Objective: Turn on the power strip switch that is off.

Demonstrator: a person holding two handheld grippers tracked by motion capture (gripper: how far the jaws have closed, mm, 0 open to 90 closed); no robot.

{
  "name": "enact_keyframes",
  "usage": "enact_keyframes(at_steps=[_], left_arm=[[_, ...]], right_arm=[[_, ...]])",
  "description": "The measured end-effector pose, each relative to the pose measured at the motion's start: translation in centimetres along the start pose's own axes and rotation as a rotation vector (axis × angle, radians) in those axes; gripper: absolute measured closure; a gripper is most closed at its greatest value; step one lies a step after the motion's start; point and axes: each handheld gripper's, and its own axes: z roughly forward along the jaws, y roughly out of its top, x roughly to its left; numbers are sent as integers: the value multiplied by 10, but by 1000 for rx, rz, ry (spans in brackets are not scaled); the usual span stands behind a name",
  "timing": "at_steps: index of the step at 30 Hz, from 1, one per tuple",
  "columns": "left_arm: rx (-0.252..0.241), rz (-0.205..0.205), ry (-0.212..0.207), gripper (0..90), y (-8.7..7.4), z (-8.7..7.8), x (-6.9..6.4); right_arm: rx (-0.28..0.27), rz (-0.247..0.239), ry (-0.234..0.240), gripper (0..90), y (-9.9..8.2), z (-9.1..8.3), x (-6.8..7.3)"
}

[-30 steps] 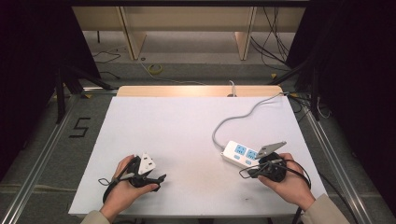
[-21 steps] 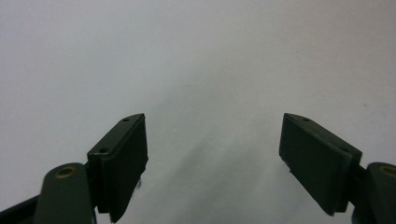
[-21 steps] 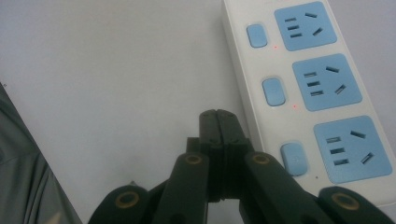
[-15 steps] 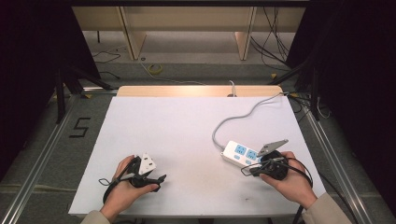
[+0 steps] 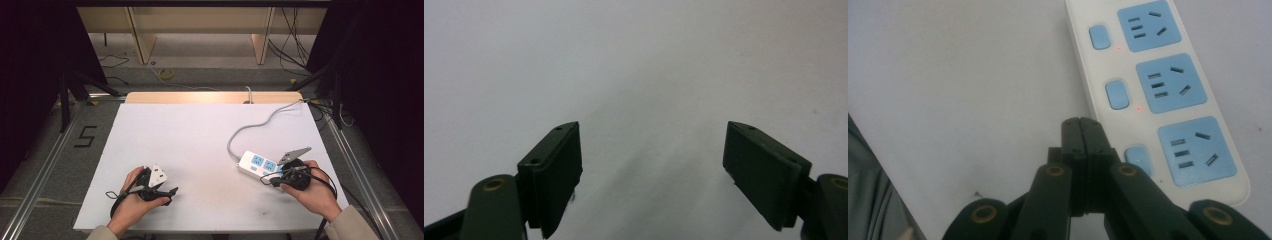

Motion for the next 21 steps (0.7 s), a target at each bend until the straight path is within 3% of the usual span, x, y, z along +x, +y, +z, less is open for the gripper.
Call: enact_keyframes(at_steps=[21], left_arm=[[2, 4, 1, 235, 0, 0, 0]], right_arm=[[-3, 25, -25, 900, 1, -3, -10]])
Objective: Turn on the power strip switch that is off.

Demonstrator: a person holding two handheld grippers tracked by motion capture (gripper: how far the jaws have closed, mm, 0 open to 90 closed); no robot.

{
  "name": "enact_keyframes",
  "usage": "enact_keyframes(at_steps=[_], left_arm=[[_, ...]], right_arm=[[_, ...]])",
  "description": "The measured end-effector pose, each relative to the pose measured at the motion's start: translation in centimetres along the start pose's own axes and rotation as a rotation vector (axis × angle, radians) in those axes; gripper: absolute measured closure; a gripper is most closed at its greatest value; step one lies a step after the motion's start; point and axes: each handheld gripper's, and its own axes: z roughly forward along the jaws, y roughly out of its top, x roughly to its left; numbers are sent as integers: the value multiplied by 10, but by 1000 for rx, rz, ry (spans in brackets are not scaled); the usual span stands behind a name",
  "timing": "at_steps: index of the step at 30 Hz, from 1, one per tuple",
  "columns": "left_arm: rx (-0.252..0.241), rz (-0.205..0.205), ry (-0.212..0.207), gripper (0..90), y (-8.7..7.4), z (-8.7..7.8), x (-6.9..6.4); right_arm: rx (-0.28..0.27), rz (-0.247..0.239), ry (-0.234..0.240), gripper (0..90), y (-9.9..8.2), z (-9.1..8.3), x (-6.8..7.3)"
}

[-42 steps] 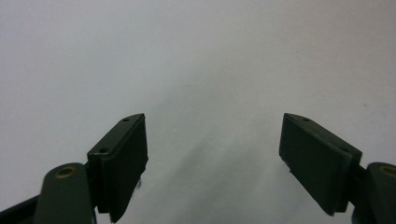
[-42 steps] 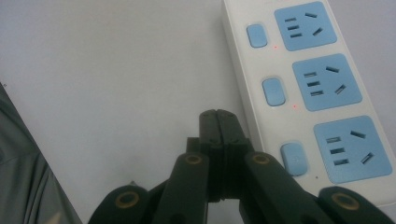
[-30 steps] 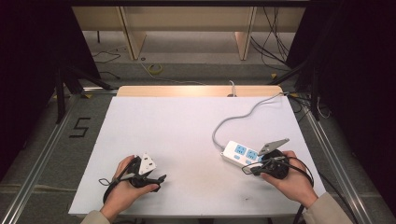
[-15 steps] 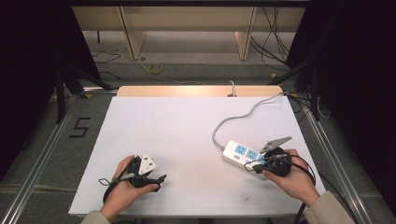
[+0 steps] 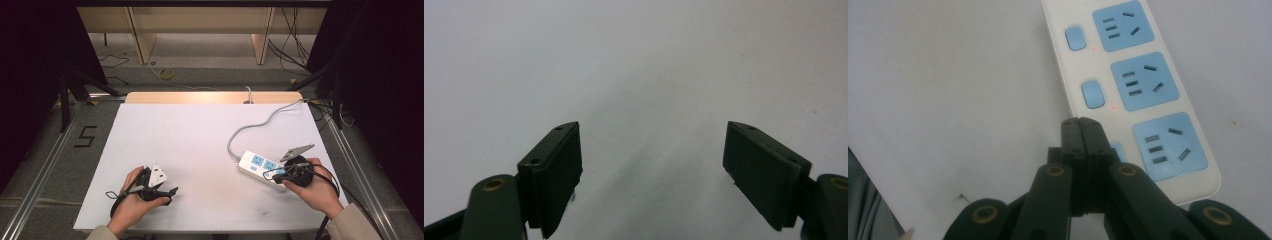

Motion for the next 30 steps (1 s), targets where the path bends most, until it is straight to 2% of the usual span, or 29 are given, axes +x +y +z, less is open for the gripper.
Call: enact_keyframes(at_steps=[30], left_arm=[[-4, -3, 0, 235, 1, 0, 0]], right_arm=[[7, 25, -21, 900, 3, 0, -12]])
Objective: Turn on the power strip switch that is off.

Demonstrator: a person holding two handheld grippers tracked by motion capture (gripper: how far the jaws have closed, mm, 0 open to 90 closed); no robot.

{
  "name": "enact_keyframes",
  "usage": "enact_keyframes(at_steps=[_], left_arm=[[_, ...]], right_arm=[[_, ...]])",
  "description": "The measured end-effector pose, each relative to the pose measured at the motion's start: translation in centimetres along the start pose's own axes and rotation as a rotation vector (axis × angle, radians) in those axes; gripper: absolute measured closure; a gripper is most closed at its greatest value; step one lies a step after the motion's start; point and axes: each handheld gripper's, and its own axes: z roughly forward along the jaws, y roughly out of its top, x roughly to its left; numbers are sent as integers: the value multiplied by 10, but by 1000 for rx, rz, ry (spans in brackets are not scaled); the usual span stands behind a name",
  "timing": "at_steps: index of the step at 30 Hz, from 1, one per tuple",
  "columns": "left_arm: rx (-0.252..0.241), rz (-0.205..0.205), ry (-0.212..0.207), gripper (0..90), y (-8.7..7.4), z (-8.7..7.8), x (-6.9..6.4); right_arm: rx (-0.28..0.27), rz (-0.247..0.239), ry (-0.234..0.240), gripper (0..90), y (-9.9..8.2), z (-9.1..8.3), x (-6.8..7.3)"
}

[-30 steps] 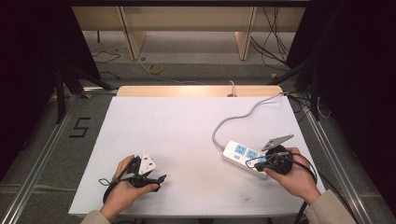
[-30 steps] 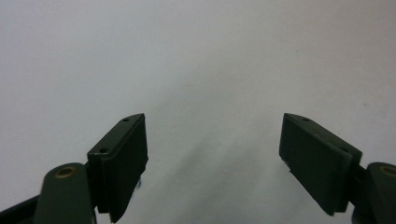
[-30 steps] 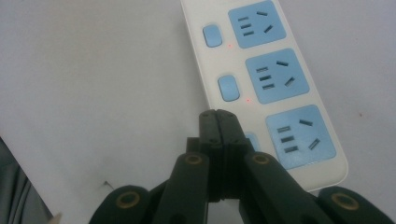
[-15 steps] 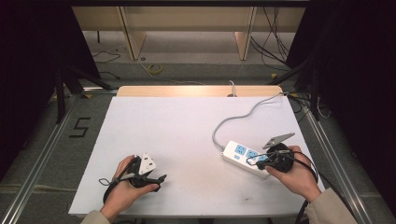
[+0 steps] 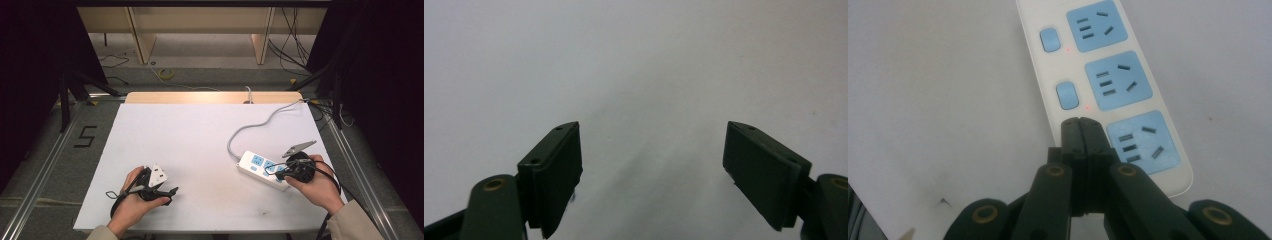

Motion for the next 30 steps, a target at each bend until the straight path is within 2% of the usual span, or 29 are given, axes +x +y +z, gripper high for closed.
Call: enact_keyframes(at_steps=[30], left_arm=[[0, -1, 0, 236, 0, 0, 0]], right_arm=[[31, 16, -6, 900, 1, 0, -6]])
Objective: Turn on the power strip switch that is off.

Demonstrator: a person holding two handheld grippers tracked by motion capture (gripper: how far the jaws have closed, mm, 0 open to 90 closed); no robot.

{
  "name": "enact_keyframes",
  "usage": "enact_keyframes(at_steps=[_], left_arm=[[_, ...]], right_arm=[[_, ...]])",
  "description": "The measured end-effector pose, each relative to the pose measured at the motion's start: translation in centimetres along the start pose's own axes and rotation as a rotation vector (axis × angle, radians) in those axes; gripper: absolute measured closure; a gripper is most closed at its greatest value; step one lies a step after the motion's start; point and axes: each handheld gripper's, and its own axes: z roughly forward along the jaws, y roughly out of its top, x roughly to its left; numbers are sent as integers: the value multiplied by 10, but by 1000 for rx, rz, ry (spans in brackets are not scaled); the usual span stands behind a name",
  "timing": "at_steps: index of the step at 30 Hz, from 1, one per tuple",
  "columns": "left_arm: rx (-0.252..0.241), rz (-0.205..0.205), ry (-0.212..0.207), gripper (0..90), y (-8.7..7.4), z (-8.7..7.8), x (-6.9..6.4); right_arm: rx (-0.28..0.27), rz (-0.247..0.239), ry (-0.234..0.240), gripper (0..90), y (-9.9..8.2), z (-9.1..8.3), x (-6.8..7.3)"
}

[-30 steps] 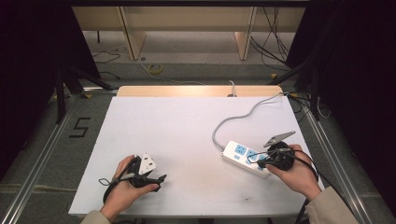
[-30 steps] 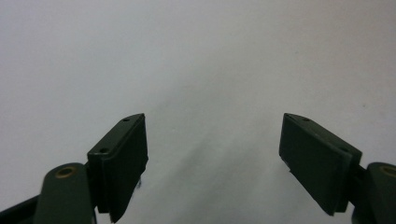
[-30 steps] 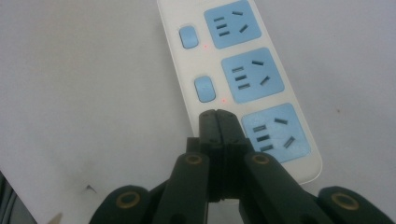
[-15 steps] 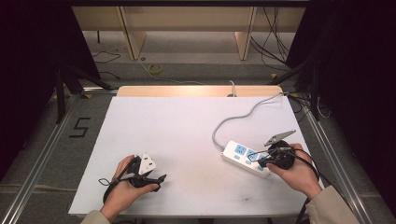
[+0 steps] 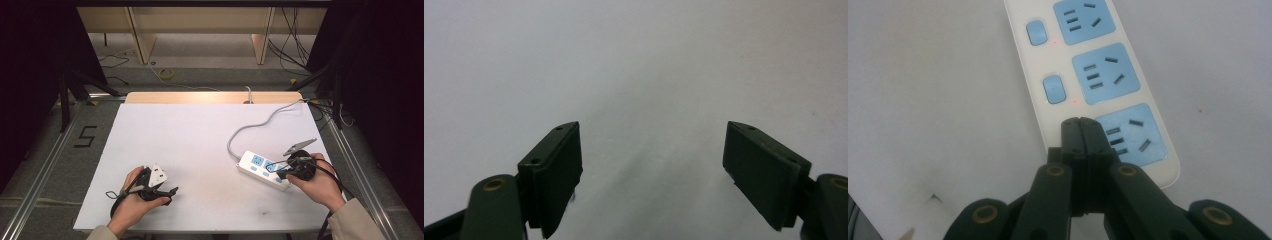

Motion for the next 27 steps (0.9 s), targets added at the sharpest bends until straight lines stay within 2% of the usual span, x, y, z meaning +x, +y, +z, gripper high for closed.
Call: enact_keyframes(at_steps=[27], left_arm=[[-1, 0, 0, 236, 0, 0, 0]], right_arm=[[42, -7, -3, 900, 3, 1, 0]])
